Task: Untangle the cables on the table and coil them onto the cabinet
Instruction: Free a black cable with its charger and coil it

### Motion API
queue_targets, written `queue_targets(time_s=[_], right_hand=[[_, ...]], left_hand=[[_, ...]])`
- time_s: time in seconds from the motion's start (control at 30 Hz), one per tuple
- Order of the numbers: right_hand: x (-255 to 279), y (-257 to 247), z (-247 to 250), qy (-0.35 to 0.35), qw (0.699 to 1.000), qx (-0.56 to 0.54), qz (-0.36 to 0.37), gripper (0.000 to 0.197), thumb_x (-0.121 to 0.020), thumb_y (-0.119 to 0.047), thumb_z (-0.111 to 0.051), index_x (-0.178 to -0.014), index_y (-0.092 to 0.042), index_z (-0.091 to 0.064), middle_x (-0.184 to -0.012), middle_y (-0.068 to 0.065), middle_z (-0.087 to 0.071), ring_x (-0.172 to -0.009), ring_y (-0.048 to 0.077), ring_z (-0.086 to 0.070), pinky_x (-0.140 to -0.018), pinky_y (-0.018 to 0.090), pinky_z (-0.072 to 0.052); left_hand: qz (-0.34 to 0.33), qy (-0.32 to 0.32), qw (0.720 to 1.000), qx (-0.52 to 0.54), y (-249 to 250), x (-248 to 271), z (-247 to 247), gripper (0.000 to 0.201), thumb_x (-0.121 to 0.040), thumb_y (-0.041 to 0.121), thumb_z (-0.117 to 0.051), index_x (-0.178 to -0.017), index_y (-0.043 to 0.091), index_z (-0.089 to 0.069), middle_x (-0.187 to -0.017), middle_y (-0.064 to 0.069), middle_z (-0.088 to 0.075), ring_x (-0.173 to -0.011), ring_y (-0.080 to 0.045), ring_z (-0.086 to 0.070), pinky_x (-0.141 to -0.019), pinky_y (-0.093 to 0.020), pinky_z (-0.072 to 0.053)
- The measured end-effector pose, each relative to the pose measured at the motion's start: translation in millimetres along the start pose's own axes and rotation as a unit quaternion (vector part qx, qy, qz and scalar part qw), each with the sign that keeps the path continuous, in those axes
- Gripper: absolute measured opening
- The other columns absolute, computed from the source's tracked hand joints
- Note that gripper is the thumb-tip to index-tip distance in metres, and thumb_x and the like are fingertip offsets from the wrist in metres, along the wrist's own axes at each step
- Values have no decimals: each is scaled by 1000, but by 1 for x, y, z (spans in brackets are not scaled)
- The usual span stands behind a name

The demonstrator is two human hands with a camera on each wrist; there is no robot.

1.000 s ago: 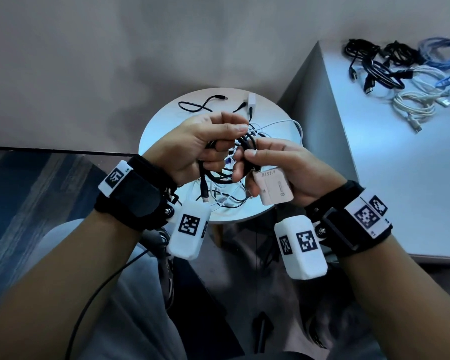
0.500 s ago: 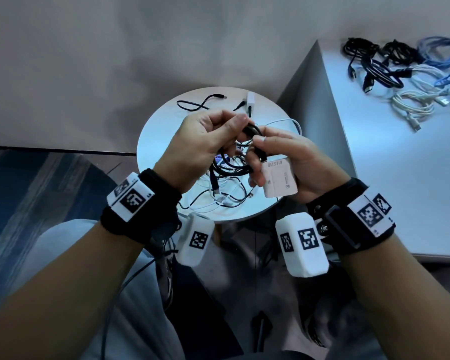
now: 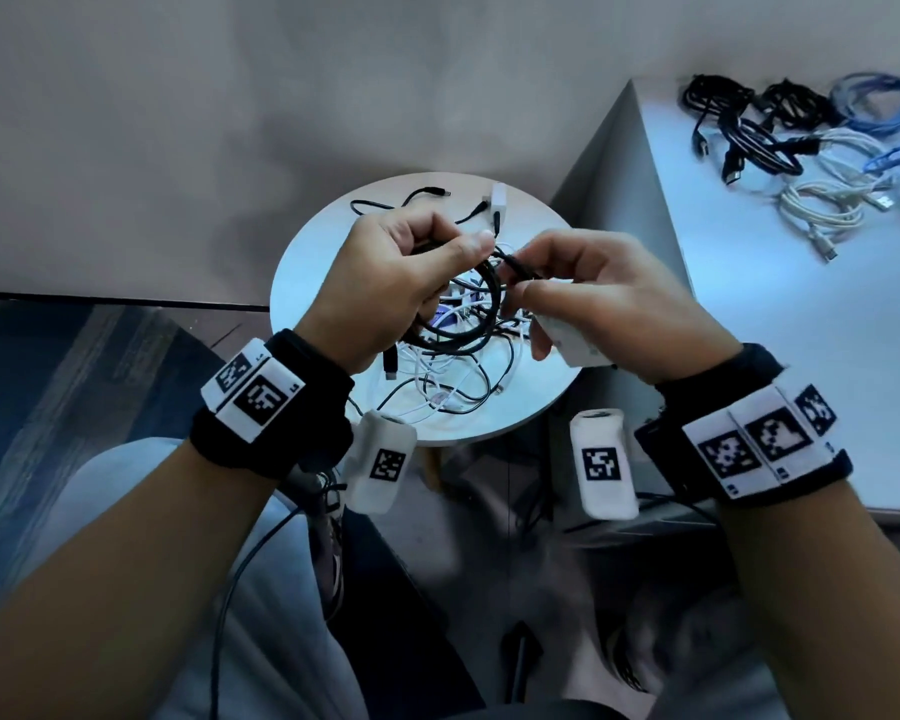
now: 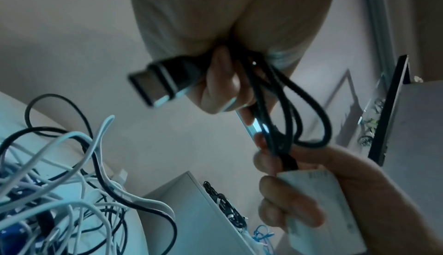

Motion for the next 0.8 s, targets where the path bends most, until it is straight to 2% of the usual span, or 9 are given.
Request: queue_targets(time_s=[0.1,0.2,0.27,0.33,0.43,0.47,0.57,0.7,0.8], right_hand=[[-1,-2,7,56,994,77,60,8,-92,-10,-68,-98,-6,-72,-80,11,-66,-73,17,-63,-74,40,-52],[-2,0,13,147,958,221,107,17,-89,-34,-70,-105,-34,-75,-95,-13,-60,-100,12,-56,-89,37,-48],[-5,6,14,177,952,227,100,23,-87,-35,-71,-110,-40,-72,-93,-17,-52,-96,5,-51,-87,30,-44],[-10,15,8,176,968,165,76,22,-88,-28,-73,-108,-37,-74,-91,-13,-57,-81,2,-54,-78,26,-45],[-12,22,-9,145,988,1,57,13,-91,-21,-69,-103,-24,-75,-99,9,-72,-86,25,-69,-82,48,-58],[-11,23,-14,132,989,-55,45,12,-95,-17,-66,-103,-21,-73,-99,15,-71,-85,27,-70,-81,49,-60],[-9,26,-19,122,981,-153,11,12,-101,-14,-56,-105,-16,-67,-96,14,-68,-81,24,-67,-77,43,-57],[-10,32,-13,128,963,-235,-27,16,-102,-16,-53,-114,-10,-62,-93,12,-60,-79,27,-57,-75,41,-54],[-10,38,-15,127,956,-258,-58,19,-103,-17,-52,-117,-8,-60,-97,9,-60,-78,27,-58,-77,43,-53]], left_hand=[[49,-25,995,84,-4,-2,-3,22,-97,15,-64,-90,-6,-58,-50,7,-26,-40,-7,-20,-37,-17,-23],[79,-48,985,147,-7,0,-9,22,-98,16,-59,-81,4,-53,-51,7,-21,-41,-5,-15,-35,-16,-20],[82,-47,982,162,-8,1,-11,25,-99,18,-58,-76,10,-55,-51,6,-21,-41,-7,-16,-35,-16,-21],[79,-33,982,167,-10,2,-12,30,-101,19,-56,-71,15,-60,-51,5,-23,-41,-9,-19,-35,-16,-24],[16,-4,994,105,0,2,-8,23,-101,19,-59,-80,10,-59,-48,8,-34,-42,-10,-28,-40,-19,-30],[-11,12,998,56,4,2,-5,21,-101,19,-60,-82,9,-59,-47,11,-40,-41,-8,-34,-42,-19,-33],[-74,43,994,-64,16,5,1,20,-99,17,-65,-80,10,-61,-50,17,-53,-44,3,-45,-49,-12,-37],[-77,44,993,-77,16,7,-1,21,-99,15,-63,-89,-3,-67,-50,19,-54,-44,6,-47,-51,-6,-33],[-74,33,994,-73,16,10,-7,18,-102,14,-59,-91,4,-68,-48,23,-54,-45,9,-49,-51,-4,-33]])
Point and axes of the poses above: each hand's wrist, its own x-axis away from the middle knuckle, its own z-axis out of the back of the hand, y = z × x, the point moved 8 cm from there along -x, towards the middle knuckle
